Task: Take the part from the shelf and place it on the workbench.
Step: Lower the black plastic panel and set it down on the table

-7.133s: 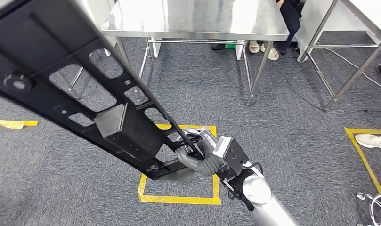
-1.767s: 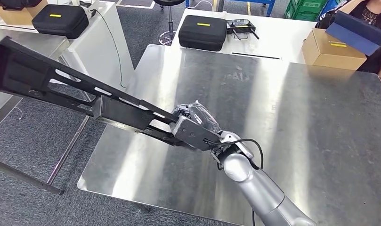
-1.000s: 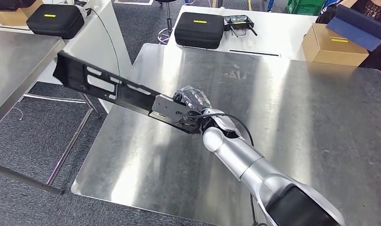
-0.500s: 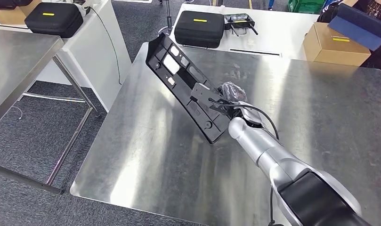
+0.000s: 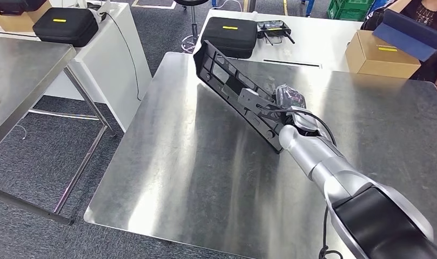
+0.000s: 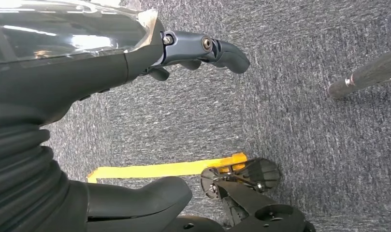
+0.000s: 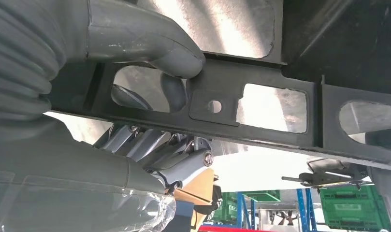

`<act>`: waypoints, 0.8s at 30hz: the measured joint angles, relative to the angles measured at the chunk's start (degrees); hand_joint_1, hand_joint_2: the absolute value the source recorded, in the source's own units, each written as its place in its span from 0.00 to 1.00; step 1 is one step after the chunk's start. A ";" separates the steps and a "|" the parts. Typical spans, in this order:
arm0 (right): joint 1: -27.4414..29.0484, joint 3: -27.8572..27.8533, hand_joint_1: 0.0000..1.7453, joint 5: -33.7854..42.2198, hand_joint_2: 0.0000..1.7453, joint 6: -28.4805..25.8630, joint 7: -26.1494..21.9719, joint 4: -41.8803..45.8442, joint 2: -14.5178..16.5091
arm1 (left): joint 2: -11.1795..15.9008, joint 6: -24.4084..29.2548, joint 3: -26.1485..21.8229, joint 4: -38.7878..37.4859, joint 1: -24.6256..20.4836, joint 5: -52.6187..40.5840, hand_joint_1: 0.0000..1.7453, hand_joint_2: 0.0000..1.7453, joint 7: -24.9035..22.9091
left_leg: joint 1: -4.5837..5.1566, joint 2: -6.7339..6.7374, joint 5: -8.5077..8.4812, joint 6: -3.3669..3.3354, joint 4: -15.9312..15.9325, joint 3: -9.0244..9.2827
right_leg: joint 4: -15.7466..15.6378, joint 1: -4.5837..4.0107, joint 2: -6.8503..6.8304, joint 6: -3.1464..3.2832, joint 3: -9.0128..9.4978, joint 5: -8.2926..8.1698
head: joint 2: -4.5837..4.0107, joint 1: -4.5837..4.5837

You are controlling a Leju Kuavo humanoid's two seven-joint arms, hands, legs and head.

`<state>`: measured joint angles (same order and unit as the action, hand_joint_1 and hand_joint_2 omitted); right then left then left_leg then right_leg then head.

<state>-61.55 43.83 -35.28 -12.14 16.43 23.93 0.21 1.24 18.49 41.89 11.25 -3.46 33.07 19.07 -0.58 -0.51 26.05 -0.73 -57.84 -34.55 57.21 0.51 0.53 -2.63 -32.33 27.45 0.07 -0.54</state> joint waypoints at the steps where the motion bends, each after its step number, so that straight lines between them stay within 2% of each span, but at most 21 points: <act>1: -0.07 0.03 0.25 -0.06 0.25 0.01 0.02 -0.07 -0.08 | 0.02 0.00 0.01 0.02 -0.05 -0.01 0.00 1.00 0.00 | 0.00 0.00 0.00 0.00 0.00 0.00 | 0.00 0.01 0.00 0.00 0.00 0.00 | 0.00 -0.01; 2: -0.13 0.05 0.00 -0.17 0.00 0.03 0.03 -0.12 -0.14 | 0.04 0.00 0.01 0.03 -0.09 -0.01 0.00 1.00 0.00 | 0.00 0.00 0.00 0.00 -0.01 0.00 | 0.00 0.01 0.00 0.00 0.00 0.00 | 0.01 0.01; 3: -0.17 0.08 0.00 -0.38 0.00 0.07 0.04 -0.14 -0.17 | 0.06 0.00 0.02 0.03 -0.11 -0.02 0.00 1.00 -0.01 | 0.00 0.00 0.00 0.00 -0.01 0.00 | 0.00 0.01 -0.01 0.00 0.00 0.00 | 0.01 0.00; 7: -0.34 0.09 0.00 -1.55 0.00 0.26 0.05 -0.14 -0.20 | 0.08 -0.05 0.04 0.03 -0.15 0.03 0.00 0.00 -0.13 | 0.00 0.00 0.00 0.00 0.00 0.00 | 0.01 0.00 0.00 0.00 0.01 0.00 | 0.01 0.00; 24: -0.36 -0.82 0.00 -4.60 0.00 1.47 -0.40 1.62 0.02 | 0.14 0.20 0.52 0.03 -0.17 0.44 0.00 0.00 -1.28 | 0.01 -0.01 0.00 0.00 0.00 0.20 | 0.00 0.01 0.00 0.00 0.22 0.00 | 0.01 0.01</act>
<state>-61.91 43.02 -39.87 -10.67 16.03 25.54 0.23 1.38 18.69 42.42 11.28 -3.63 33.51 17.79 -0.57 -0.52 26.05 -0.73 -57.84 -34.34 57.21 0.52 0.53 -2.63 -32.10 27.46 0.07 -0.54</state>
